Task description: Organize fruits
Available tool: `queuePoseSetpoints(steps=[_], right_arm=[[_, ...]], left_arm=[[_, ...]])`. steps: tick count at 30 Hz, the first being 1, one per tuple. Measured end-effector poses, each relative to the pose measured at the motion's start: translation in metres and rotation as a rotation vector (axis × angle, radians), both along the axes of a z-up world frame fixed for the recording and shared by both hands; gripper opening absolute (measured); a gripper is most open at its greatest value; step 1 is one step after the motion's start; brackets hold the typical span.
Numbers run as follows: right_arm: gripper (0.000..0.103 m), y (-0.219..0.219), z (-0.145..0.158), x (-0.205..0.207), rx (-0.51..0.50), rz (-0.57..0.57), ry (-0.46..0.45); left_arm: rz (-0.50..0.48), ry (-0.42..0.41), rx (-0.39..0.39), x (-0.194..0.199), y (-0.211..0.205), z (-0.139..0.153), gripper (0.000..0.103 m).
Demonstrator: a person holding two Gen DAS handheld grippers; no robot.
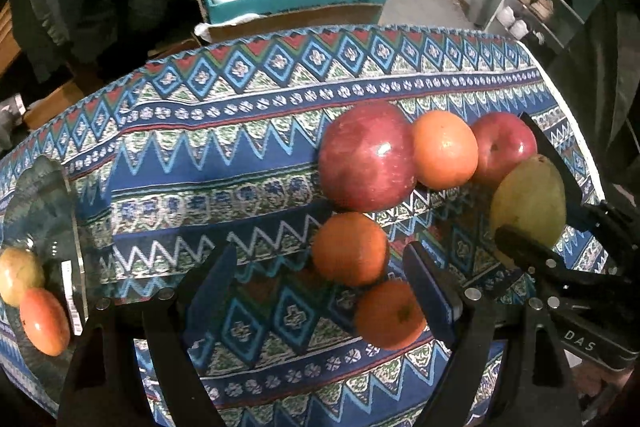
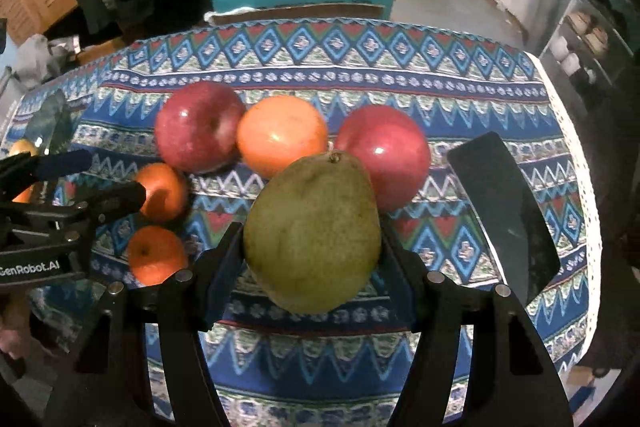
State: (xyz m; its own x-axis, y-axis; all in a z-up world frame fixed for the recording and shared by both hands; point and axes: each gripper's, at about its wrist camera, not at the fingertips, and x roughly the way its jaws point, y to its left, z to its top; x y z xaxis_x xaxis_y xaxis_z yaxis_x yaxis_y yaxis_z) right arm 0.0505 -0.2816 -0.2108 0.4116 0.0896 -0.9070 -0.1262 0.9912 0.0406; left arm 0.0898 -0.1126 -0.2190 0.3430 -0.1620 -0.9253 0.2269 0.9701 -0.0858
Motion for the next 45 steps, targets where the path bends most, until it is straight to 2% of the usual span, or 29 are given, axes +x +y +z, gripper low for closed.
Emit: queuePoseSetpoints(steps=[10, 15, 17, 18, 20, 22, 33, 45], right_arm=[[0.065, -0.001, -0.003, 0.002, 0.002, 0.009, 0.001], [0.065, 0.000, -0.003, 0.004, 0.009, 0.009, 0.001], [0.065, 0.001, -0.003, 0.004, 0.008, 0.010, 0.001], [0.065, 0.002, -0.003, 0.004, 0.006, 0.012, 0.000], [0.065, 0.003, -0.003, 0.004, 0.003, 0.016, -0.002], [0.066, 0.004, -0.001, 0.004, -0.001, 0.019, -0.009], [0.065, 0.010, 0.018, 0.002, -0.015, 0.032, -0.062], [0.065, 0.019, 0.053, -0.007, -0.026, 0.053, -0.153]], left_arm=[[-0.007, 0.063, -0.001, 0.010, -0.009, -0.025, 0.084], [-0.015, 0.087, -0.031, 0.012, -0.009, -0.032, 0.067], [-0.027, 0.088, -0.060, 0.011, -0.010, -0.031, 0.051], [-0.039, 0.082, -0.068, 0.010, -0.011, -0.029, 0.048], [-0.058, 0.052, -0.021, 0.007, -0.016, -0.026, 0.048], [-0.069, 0.028, -0.005, 0.003, -0.017, -0.023, 0.048], [-0.061, -0.059, -0.041, -0.007, -0.004, 0.018, 0.047], [-0.026, -0.138, -0.091, -0.026, 0.018, 0.065, 0.047]])
